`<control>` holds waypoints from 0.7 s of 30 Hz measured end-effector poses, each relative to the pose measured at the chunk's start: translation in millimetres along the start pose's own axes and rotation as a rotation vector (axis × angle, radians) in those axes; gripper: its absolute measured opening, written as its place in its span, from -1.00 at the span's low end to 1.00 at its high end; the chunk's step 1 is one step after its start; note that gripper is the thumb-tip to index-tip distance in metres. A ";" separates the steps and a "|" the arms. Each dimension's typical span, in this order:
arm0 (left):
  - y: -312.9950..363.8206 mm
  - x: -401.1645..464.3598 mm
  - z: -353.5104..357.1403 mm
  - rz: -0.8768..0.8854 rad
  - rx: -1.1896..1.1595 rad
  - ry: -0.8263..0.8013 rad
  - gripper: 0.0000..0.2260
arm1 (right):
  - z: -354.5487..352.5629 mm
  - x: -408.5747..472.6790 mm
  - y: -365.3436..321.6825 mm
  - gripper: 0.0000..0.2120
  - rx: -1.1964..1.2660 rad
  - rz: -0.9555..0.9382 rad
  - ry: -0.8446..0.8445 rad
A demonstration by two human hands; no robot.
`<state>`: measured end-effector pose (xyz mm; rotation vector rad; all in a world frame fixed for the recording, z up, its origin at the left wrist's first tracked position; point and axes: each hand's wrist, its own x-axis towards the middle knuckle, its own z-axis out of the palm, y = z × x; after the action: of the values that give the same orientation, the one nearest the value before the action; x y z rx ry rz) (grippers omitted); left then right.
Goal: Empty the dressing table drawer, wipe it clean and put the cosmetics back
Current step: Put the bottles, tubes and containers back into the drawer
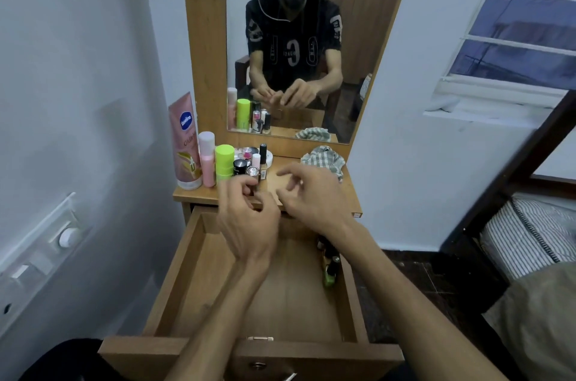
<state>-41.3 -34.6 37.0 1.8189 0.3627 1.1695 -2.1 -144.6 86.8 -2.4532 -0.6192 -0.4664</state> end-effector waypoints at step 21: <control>-16.8 49.0 -25.5 0.158 0.283 -0.252 -0.71 | 32.1 24.4 -3.3 -0.85 0.089 0.094 0.004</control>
<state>-34.1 20.0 54.5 2.2491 0.2509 1.0154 22.5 -115.2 74.0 -2.3843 -0.5089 -0.3978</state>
